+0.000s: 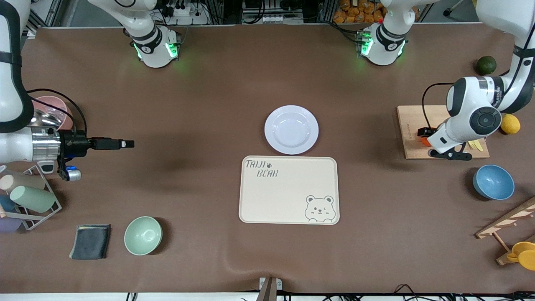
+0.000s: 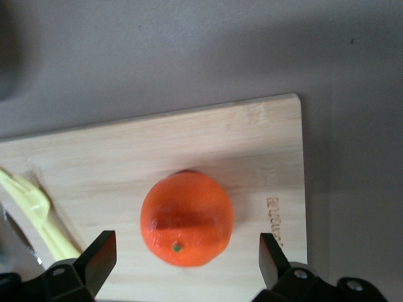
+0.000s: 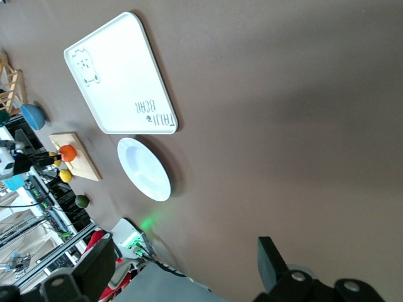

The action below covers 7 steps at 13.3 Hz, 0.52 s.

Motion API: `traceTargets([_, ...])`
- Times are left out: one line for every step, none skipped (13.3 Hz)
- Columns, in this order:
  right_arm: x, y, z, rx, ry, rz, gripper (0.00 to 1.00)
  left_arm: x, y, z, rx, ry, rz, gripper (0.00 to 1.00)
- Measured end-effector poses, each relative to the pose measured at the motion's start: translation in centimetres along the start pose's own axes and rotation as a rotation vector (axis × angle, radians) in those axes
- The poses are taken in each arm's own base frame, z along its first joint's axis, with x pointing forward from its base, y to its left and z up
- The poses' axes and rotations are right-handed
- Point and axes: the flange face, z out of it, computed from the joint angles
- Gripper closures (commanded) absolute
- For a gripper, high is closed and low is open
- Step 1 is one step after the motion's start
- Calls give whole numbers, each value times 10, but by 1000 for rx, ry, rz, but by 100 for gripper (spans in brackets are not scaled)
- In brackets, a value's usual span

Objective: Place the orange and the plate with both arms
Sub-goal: 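Lower the left gripper and grasp the orange while the right gripper extends, then carry the orange with the left gripper onto the white plate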

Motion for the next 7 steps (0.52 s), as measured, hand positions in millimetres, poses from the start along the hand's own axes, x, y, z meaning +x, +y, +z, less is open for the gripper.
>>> traceTargets([0,0,3,2,-6,1,0,0,2,6,-3,5,5,0])
traceTargets([1,3,8,3,-13,7,0,0,3,11,-6,7,7,0])
traceTargets([2,7,13,6,-12,15,0,-1,1,15,-4,8,10,0])
traceTargets([5,13,21,21,-8,20,0,-2,-4,18,-1,14,16,0])
traceTargets([7,18,32,52,-2,19,0,-5,-10,22,0,25,25,0])
traceTargets([10,25,45,82,3,19,0,-8,-18,27,-5,41,31,0])
traceTargets([12,30,58,99,8,21,0,-12,-25,33,-12,55,37,0])
